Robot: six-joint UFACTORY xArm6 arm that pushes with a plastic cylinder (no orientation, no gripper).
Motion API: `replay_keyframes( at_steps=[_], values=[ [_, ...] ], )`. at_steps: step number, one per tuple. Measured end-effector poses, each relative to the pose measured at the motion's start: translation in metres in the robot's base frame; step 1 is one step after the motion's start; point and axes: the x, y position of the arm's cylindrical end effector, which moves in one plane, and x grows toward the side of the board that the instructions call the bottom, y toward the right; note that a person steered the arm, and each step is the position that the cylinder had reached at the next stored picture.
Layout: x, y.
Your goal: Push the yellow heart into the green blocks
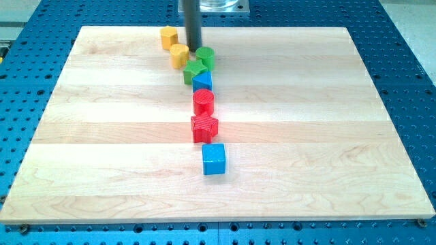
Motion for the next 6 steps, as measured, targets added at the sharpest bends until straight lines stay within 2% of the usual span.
replay_keyframes(
  at_steps=[1,2,3,4,5,6],
  values=[
    [0.019,0.023],
    [0.043,0.004],
    [0.027,0.003],
    [0.017,-0.048],
    [0.044,-0.062],
    [0.046,-0.061]
  ],
)
